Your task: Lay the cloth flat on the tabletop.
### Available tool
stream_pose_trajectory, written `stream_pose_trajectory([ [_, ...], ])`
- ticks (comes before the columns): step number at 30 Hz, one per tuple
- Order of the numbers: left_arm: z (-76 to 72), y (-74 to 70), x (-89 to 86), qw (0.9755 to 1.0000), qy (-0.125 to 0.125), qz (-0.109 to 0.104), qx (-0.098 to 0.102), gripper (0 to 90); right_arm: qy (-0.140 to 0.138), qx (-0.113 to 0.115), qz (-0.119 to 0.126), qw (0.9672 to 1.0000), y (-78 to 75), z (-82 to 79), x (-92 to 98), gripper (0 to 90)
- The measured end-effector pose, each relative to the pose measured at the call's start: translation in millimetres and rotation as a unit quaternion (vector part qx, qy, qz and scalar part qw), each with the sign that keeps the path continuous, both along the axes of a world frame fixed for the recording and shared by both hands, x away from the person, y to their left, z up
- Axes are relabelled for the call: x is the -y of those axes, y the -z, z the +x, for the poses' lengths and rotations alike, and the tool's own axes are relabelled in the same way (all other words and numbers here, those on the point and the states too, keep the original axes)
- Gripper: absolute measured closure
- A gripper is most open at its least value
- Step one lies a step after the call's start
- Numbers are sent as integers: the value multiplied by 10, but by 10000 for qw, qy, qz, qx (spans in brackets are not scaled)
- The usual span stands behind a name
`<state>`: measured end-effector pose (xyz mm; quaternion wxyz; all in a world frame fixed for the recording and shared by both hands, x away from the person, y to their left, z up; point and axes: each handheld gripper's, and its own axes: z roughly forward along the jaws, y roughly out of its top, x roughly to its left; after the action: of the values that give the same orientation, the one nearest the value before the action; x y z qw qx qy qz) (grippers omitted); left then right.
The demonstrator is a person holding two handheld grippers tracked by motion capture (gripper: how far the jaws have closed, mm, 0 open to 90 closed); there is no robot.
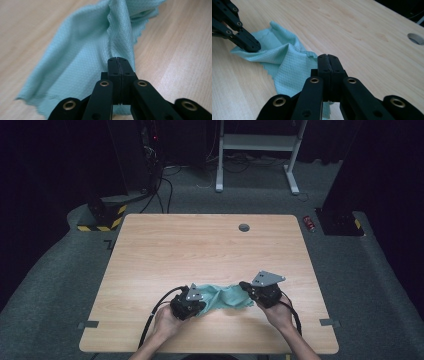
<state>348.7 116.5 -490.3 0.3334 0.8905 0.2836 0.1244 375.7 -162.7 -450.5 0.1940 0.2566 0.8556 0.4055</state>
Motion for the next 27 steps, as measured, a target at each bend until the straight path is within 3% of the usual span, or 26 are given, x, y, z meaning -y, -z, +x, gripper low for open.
stream_pose_trajectory([
  [4,22,-196,-75,9985,-258,0,481,899,50,132,37,9999,-73,36,-11,899],
  [6,61,-298,-124,9961,-460,-21,756,899,87,218,85,9997,-110,59,-18,900],
  [8,123,-373,-156,9921,-682,34,1049,899,144,281,149,9994,-147,99,-28,899],
  [9,162,-397,-174,9908,-771,13,1115,899,186,313,176,9992,-167,123,-37,899],
  [10,205,-408,-190,9903,-842,-71,1101,899,209,361,205,9989,-186,153,-44,899],
  [12,240,-376,-191,9927,-778,-215,892,898,279,369,276,9986,-212,212,-61,899],
  [13,232,-303,-158,9954,-645,-110,698,897,275,342,298,9986,-205,227,-69,900],
  [16,171,-78,-113,9996,-238,90,127,885,47,101,58,9999,-70,190,-113,899],
  [19,79,89,-116,9995,31,138,-281,825,-264,-237,-228,9991,139,88,-107,898],
  [21,36,102,-148,9996,-7,72,-277,782,-425,-432,-388,9974,262,34,-82,898],
  [25,66,10,-238,9982,-368,-435,-187,657,-488,-666,-468,9955,430,-54,9,896],
  [27,85,5,-209,9980,-403,-447,-182,598,-456,-666,-427,9958,433,-61,39,896],
])
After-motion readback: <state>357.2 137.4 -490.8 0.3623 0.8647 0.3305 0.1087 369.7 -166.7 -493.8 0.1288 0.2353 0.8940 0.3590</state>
